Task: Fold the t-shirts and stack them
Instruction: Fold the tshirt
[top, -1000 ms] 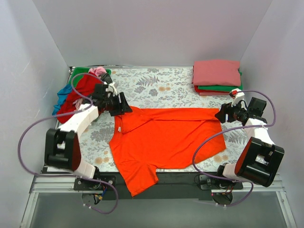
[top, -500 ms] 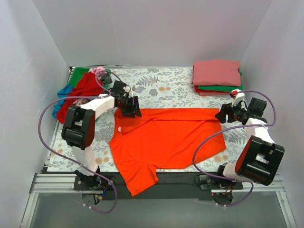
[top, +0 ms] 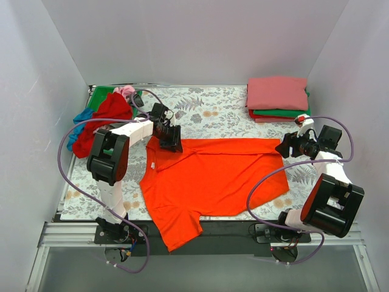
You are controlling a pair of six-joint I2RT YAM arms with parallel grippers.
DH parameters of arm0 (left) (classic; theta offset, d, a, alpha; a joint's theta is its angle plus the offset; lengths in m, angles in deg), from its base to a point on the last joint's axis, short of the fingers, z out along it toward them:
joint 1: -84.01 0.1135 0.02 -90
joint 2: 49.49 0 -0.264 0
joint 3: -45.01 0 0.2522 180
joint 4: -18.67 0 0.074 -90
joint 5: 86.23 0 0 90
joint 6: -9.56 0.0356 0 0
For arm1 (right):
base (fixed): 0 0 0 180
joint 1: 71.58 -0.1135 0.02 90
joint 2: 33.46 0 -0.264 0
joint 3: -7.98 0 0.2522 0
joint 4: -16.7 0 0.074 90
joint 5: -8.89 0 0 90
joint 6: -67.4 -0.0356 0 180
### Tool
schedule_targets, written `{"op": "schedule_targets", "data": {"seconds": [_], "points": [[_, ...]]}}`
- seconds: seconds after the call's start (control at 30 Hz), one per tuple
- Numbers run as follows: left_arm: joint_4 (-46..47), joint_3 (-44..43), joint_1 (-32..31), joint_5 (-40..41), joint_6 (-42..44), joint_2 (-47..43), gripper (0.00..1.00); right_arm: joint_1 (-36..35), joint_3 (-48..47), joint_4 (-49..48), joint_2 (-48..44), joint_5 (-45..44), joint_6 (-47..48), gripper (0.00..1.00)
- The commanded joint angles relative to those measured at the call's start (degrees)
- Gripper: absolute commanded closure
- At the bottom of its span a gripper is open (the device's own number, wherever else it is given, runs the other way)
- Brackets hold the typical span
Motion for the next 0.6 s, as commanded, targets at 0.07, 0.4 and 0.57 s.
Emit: {"op": "schedule_targets", "data": {"seconds": [0.07,0.4,0.57], "points": [[-1.61,-1.49,-0.71,-1.4,1.37,-0.91,0.74,0.51,-0.55,0.13,0.04,1.57,-0.22,0.28],[-1.62,2.72,-1.85,-6.67,0.67,-7.41,1.0,1.04,-0.72,0.21,0.04,1.75,-0.39,0.28],[-0.21,6.68,-2.73,-11.07,-1.18,-9.96,1.0,1.21,-0.72,0.21,-0.13,1.84,-0.48,0.28]]}}
